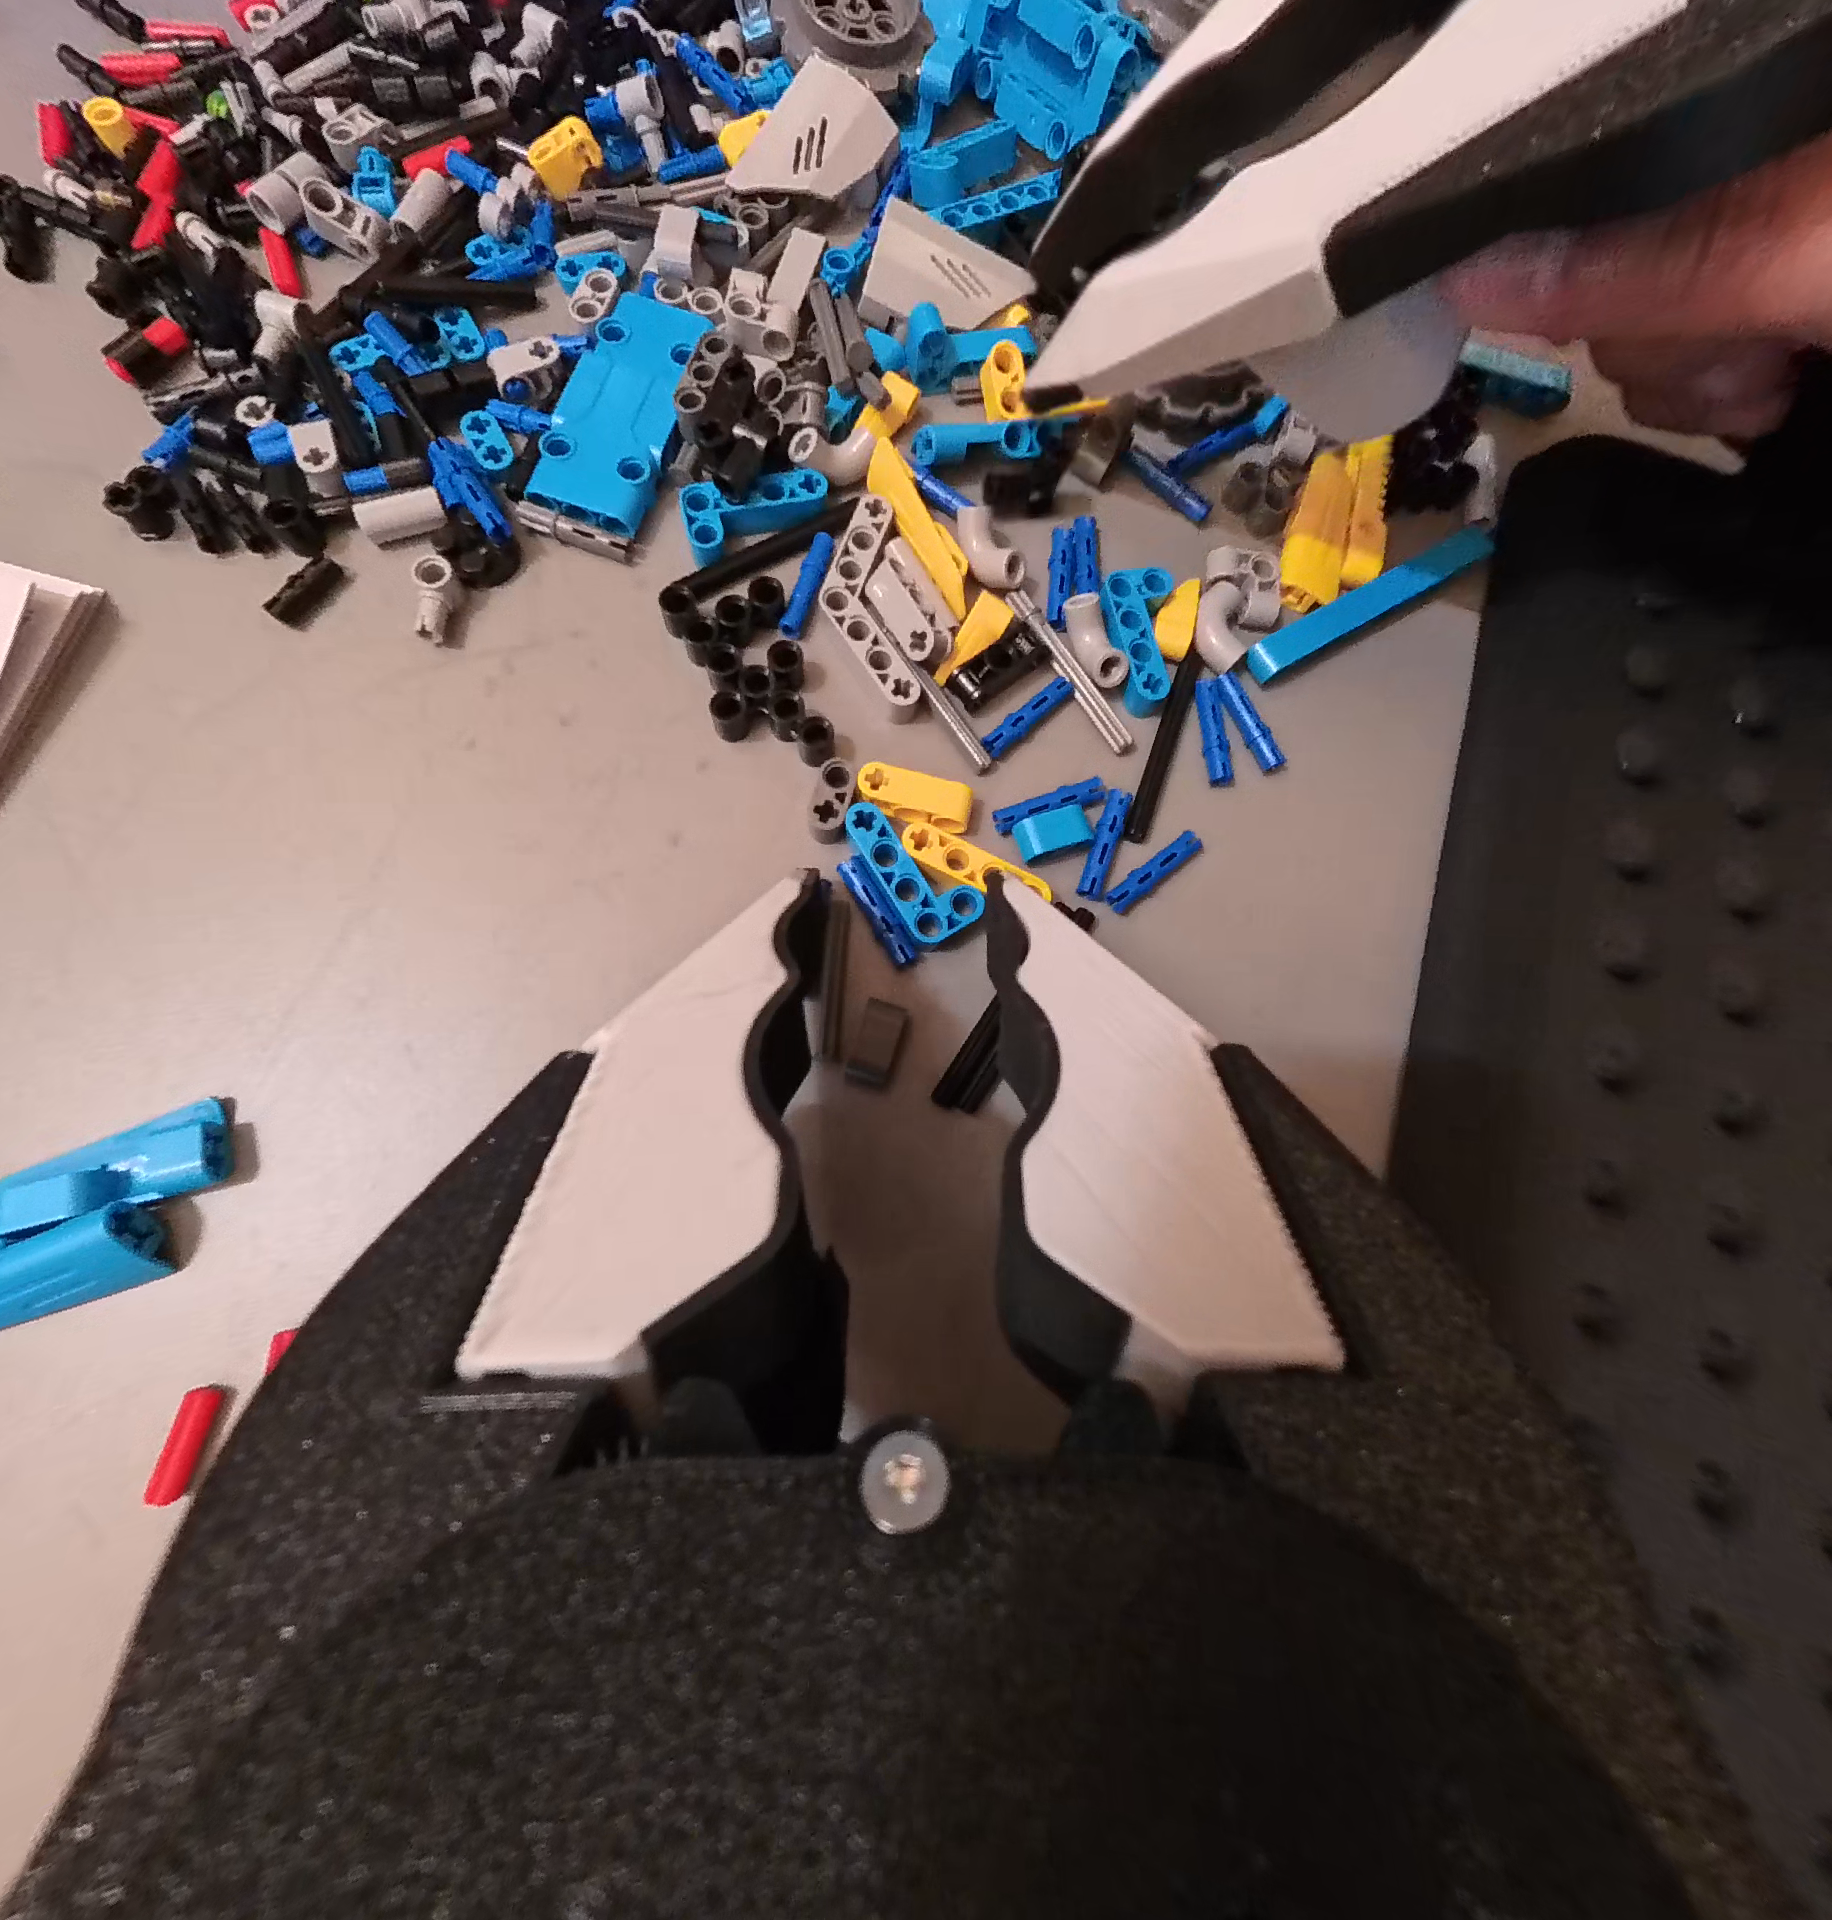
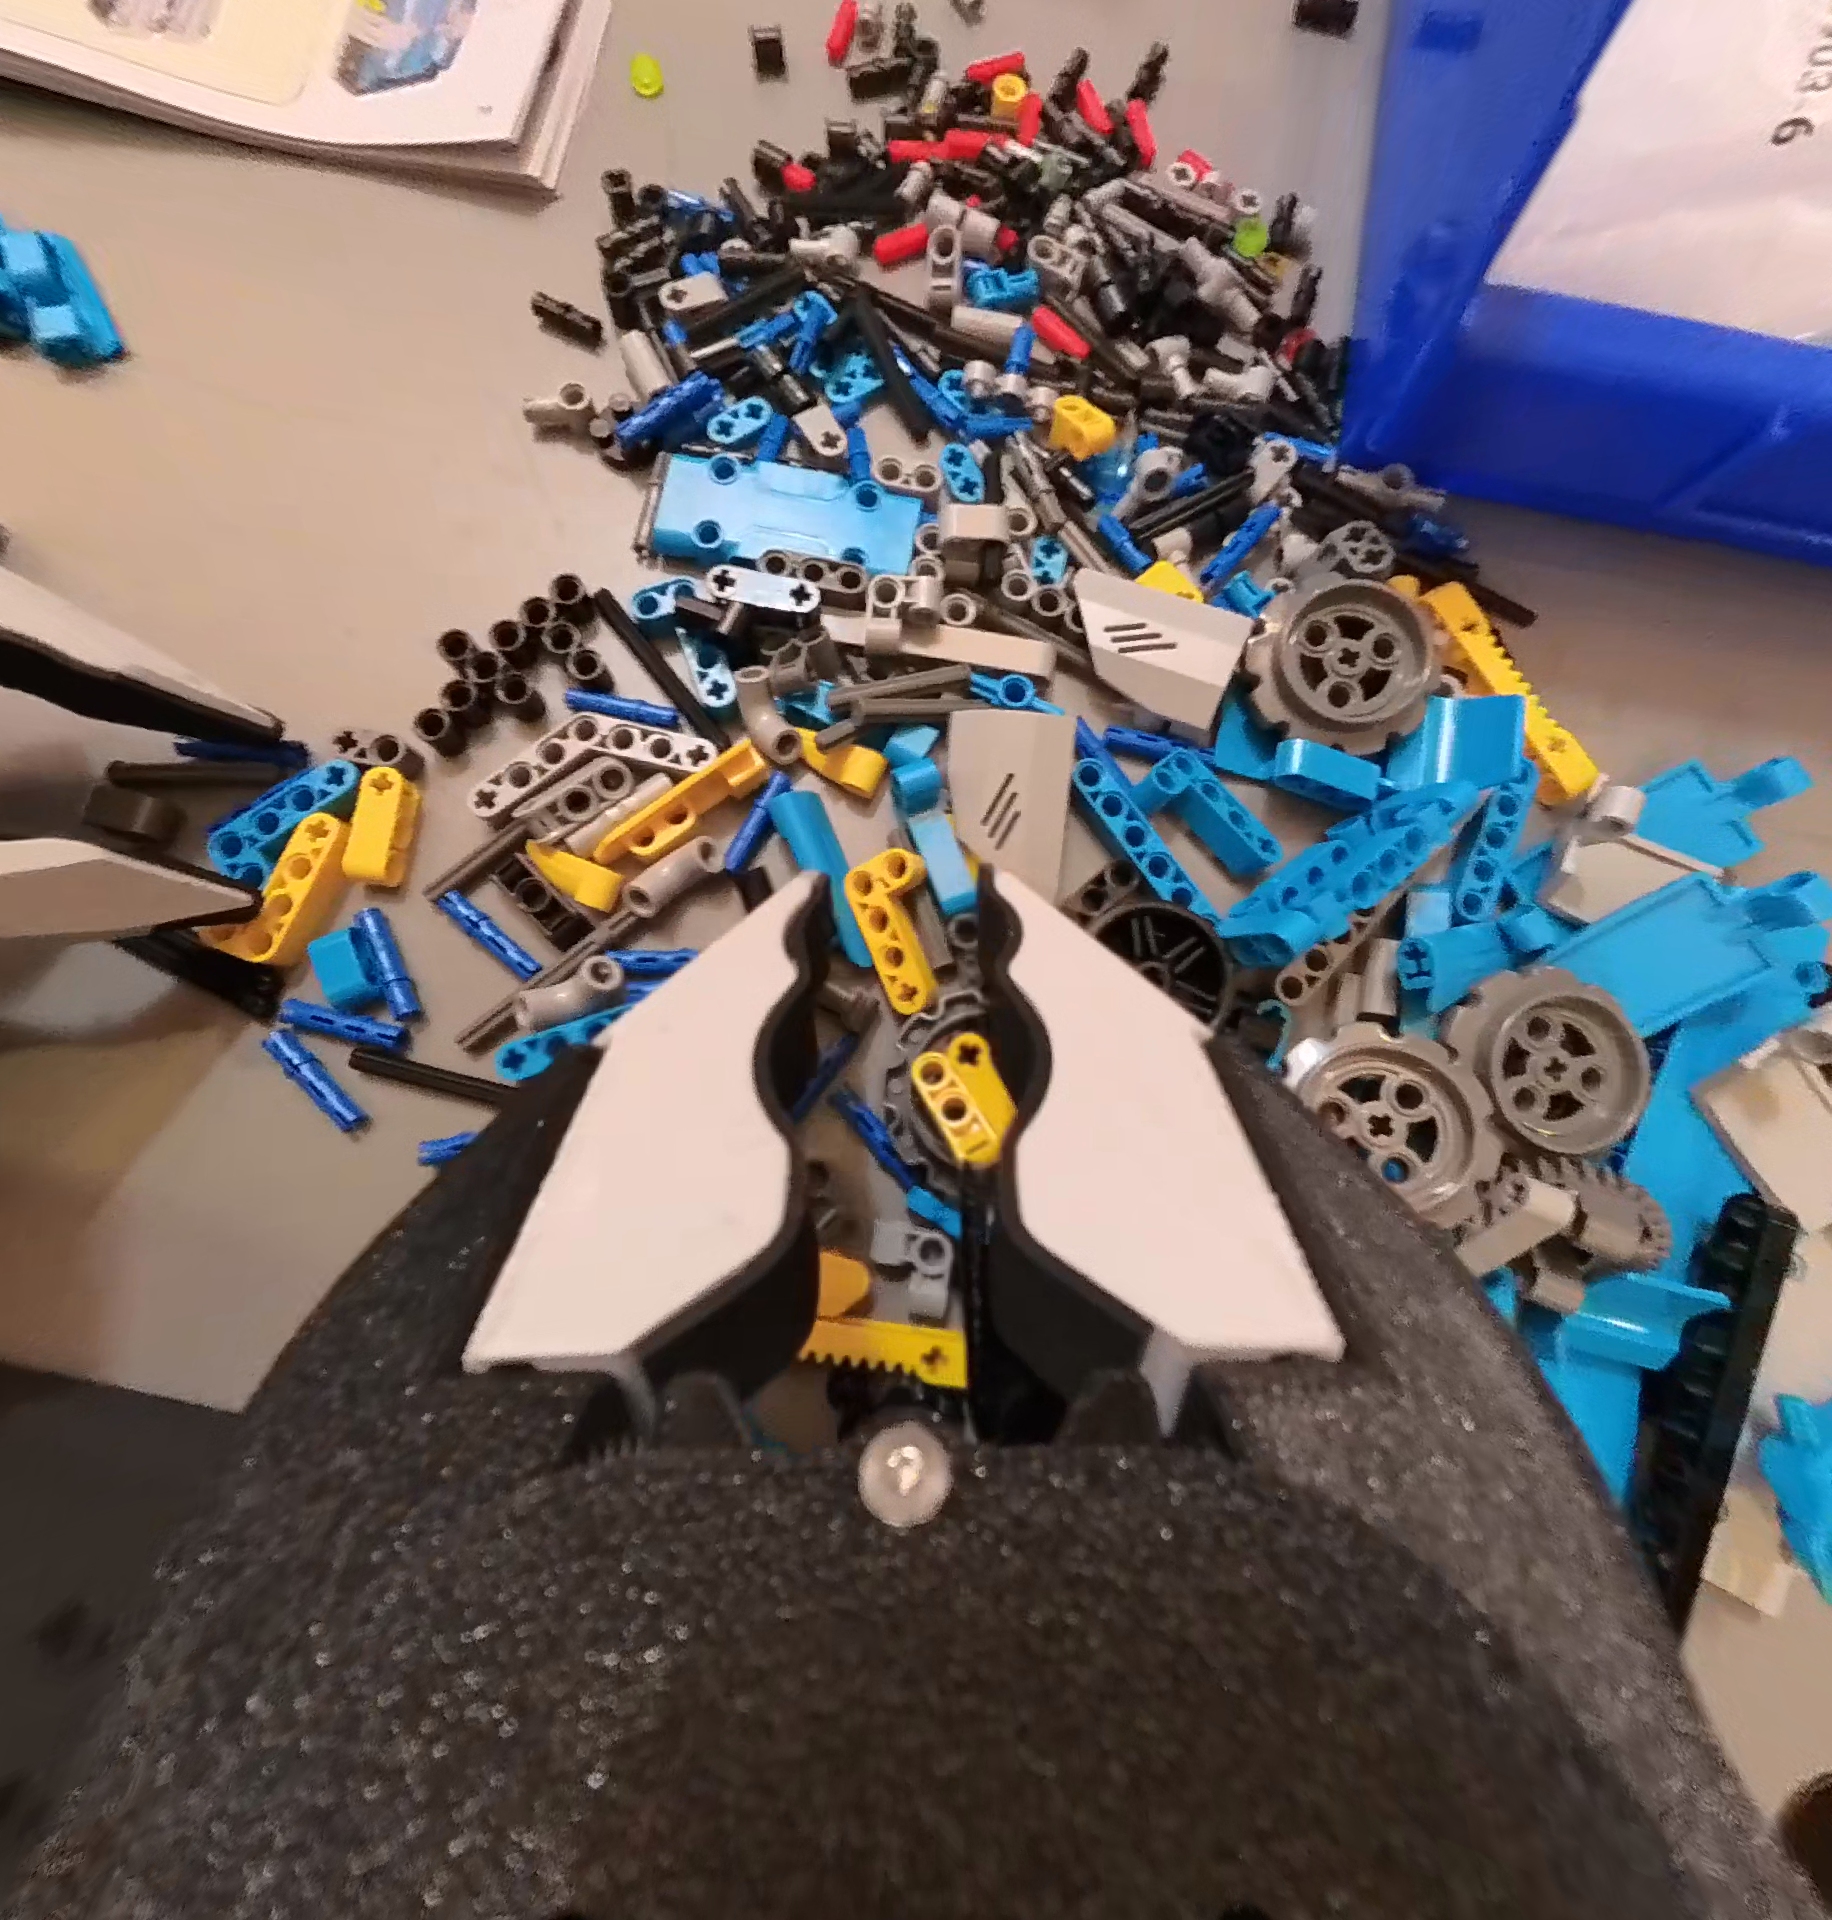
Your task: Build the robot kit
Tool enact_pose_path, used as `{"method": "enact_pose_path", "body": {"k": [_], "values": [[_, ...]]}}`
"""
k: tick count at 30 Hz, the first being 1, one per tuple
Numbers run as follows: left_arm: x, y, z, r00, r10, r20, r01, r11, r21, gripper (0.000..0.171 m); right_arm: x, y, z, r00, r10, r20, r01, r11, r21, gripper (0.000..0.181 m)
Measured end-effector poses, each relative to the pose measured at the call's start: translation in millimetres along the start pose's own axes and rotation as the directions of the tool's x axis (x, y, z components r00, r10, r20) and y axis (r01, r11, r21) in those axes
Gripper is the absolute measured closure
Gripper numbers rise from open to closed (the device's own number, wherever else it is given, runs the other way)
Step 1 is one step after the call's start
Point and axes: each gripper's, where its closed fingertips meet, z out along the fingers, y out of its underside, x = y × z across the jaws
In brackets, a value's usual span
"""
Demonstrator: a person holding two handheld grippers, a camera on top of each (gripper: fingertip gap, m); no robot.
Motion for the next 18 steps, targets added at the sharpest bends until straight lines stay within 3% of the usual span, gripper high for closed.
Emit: {"method": "enact_pose_path", "body": {"k": [10,18], "values": [[0.0,0.2,-0.1,1.000,-0.002,-0.004,0.002,1.000,0.001,0.140,-11.1,-11.1,19.8,0.999,-0.016,0.047,0.018,0.999,-0.026,0.150],[0.0,0.4,-0.3,1.000,-0.003,-0.004,0.003,1.000,0.002,0.140,-3.9,1.7,5.3,0.997,0.025,0.073,-0.022,0.999,-0.045,0.172]]}}
